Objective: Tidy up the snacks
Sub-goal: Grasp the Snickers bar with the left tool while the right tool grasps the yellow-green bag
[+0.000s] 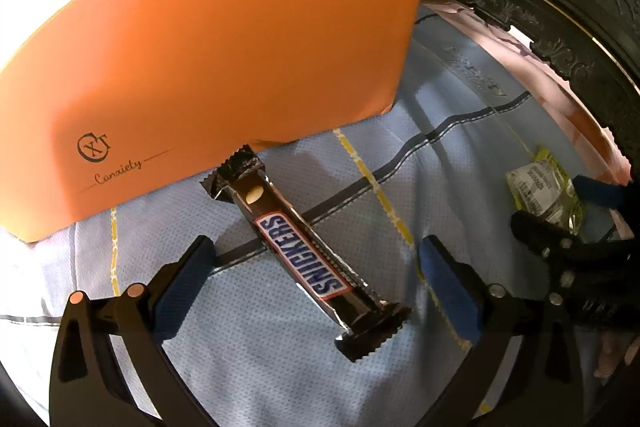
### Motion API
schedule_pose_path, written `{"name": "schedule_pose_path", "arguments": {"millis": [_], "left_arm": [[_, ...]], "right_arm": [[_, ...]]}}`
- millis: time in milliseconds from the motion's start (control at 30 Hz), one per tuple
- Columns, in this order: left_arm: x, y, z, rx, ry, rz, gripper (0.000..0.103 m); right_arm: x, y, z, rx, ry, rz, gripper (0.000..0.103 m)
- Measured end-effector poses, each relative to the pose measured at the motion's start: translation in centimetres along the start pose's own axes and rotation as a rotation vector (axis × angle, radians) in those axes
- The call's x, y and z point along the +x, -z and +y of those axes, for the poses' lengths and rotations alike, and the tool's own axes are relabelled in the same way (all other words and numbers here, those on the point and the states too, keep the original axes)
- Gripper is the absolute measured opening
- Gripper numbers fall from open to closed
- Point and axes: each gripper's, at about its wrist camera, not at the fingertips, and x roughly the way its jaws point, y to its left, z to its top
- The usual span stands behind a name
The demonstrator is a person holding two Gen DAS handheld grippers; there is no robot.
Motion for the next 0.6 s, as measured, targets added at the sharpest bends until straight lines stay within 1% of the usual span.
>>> {"name": "schedule_pose_path", "arguments": {"millis": [33, 67, 100, 133, 167, 200, 233, 300, 333, 400, 433, 467, 500, 533, 600], "left_arm": [[-0.1, 0.0, 0.1, 0.009, 0.010, 0.004, 0.099], [0.0, -0.1, 0.0, 0.013, 0.018, 0.002, 0.099], [-0.1, 0.0, 0.4, 0.013, 0.023, -0.007, 0.092], [-0.6, 0.2, 0.8, 0.001, 0.023, -0.031, 0.075], [-0.8, 0.2, 1.2, -0.006, 0.027, -0.043, 0.067], [-1.1, 0.3, 1.6, -0.020, 0.032, -0.051, 0.053], [-1.3, 0.3, 2.4, -0.043, 0.048, -0.059, 0.046], [-1.4, 0.5, 3.6, -0.078, 0.094, -0.067, 0.041], [-1.5, 0.7, 4.4, -0.106, 0.137, -0.073, 0.041], [-1.7, 1.0, 5.4, -0.148, 0.188, -0.076, 0.041], [-1.7, 0.8, 5.4, -0.146, 0.194, -0.071, 0.054], [-1.6, 0.6, 5.1, -0.128, 0.190, -0.063, 0.068], [-1.6, 0.3, 4.7, -0.107, 0.164, -0.054, 0.099], [-1.6, 0.1, 3.9, -0.079, 0.103, -0.056, 0.099], [-0.8, -0.3, 3.0, -0.048, 0.030, -0.008, 0.099]], "right_arm": [[0.0, -0.1, 0.1, -0.009, 0.005, 0.010, 0.100], [-0.1, -0.1, 0.3, -0.020, 0.006, 0.014, 0.097], [-0.2, -0.1, 0.5, -0.041, 0.000, 0.012, 0.095], [-0.3, -0.1, 0.8, -0.065, 0.002, 0.003, 0.091], [-0.4, -0.2, 1.4, -0.101, 0.011, -0.012, 0.086], [-0.6, -0.1, 1.9, -0.130, 0.032, -0.027, 0.084], [-0.7, 0.0, 2.1, -0.128, 0.036, -0.031, 0.083], [-0.7, 0.1, 1.8, -0.100, 0.026, -0.037, 0.083], [-0.8, 0.2, 1.9, -0.102, 0.028, -0.041, 0.083], [-0.8, 0.2, 1.9, -0.100, 0.027, -0.045, 0.083], [-0.8, 0.2, 1.9, -0.098, 0.027, -0.046, 0.084], [-0.7, 0.2, 1.8, -0.091, 0.028, -0.047, 0.085], [-0.7, 0.3, 1.8, -0.087, 0.029, -0.046, 0.086], [-0.7, 0.3, 1.7, -0.082, 0.030, -0.045, 0.087], [-0.7, 0.4, 1.6, -0.074, 0.030, -0.042, 0.087]]}}
